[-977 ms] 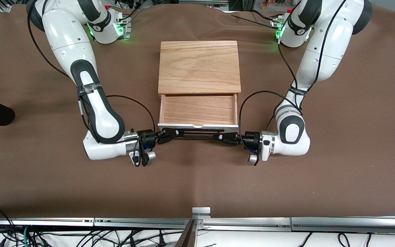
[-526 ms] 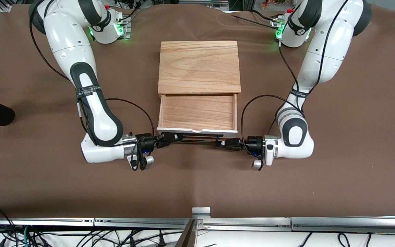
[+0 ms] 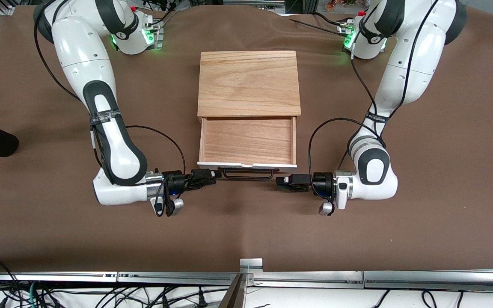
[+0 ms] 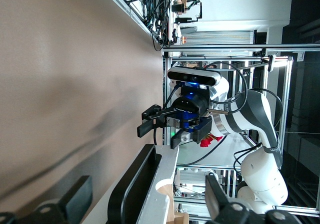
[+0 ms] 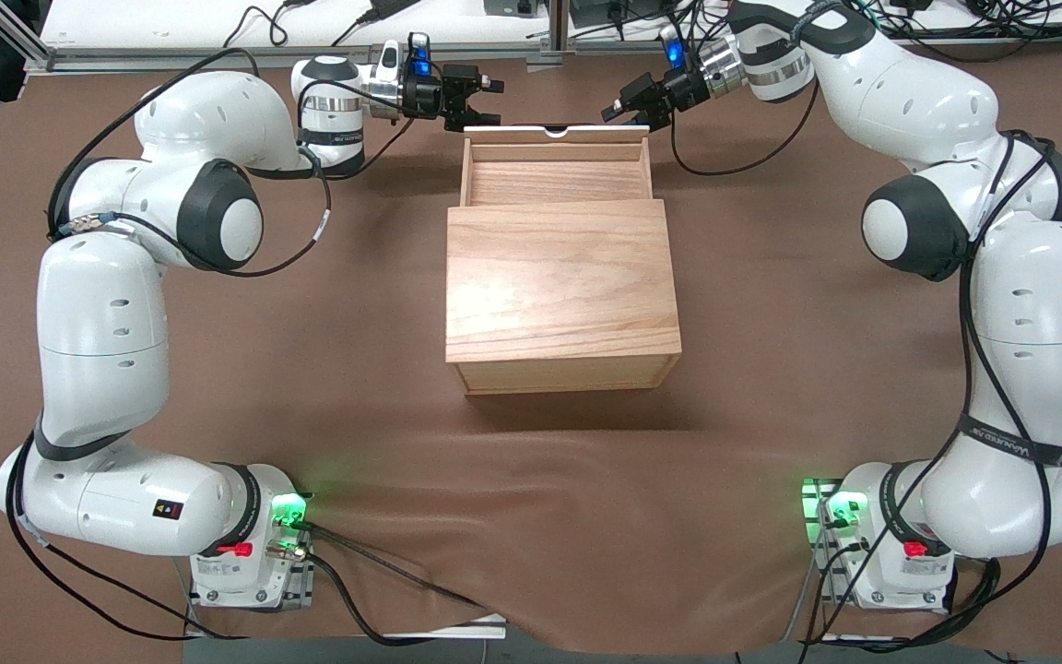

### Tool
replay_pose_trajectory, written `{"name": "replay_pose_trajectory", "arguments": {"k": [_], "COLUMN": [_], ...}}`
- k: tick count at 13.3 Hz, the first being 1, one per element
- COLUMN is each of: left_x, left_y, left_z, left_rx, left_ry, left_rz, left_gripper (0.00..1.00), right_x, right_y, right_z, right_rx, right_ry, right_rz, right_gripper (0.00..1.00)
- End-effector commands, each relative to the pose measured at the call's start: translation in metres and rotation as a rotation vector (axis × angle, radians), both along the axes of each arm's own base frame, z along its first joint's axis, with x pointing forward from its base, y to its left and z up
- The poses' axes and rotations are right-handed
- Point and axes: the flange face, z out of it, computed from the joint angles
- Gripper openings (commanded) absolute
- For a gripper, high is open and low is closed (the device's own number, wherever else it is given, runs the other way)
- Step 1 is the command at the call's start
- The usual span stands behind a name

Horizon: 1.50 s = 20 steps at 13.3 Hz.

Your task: Pull top drawer with both arms simultaneously

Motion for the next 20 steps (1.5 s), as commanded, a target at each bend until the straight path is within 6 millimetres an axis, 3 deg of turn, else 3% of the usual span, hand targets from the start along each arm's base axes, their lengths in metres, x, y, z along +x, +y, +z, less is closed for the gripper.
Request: {"name": "replay_pose_trajectory", "arguments": {"k": [1, 3, 6, 10, 14, 18, 20], "left_x": [0.003, 0.008, 0.011, 0.013, 0.007, 0.006, 0.011], "left_y": [0.0, 0.018, 0.041, 0.08, 0.112, 0.156, 0.17], "left_z": [0.016, 0.035, 0.081, 0.134, 0.195, 0.241, 0.274], "left_rx": [0.002, 0.107, 0.289, 0.557, 0.904, 1.159, 1.324], "left_ry": [-0.015, -0.017, -0.055, -0.183, -0.357, -0.439, -0.503], "left_rz": [-0.008, -0.049, -0.123, -0.219, -0.366, -0.413, -0.436], "left_gripper": [1.0, 1.0, 1.0, 1.0, 1.0, 1.0, 1.0], "right_x": [0.008, 0.015, 0.01, -0.001, -0.05, -0.114, -0.131], "right_y": [-0.001, -0.02, -0.049, -0.117, -0.206, -0.252, -0.26], "right_z": [0.018, 0.033, 0.079, 0.148, 0.217, 0.313, 0.338], "right_rx": [0.004, -0.046, -0.208, -0.432, -0.669, -0.952, -1.023], "right_ry": [-0.043, -0.08, -0.176, -0.273, -0.3, -0.288, -0.247], "right_rz": [0.013, 0.012, 0.079, 0.106, 0.109, 0.035, 0.014], "right_gripper": [1.0, 1.0, 1.0, 1.0, 1.0, 1.0, 1.0]}}
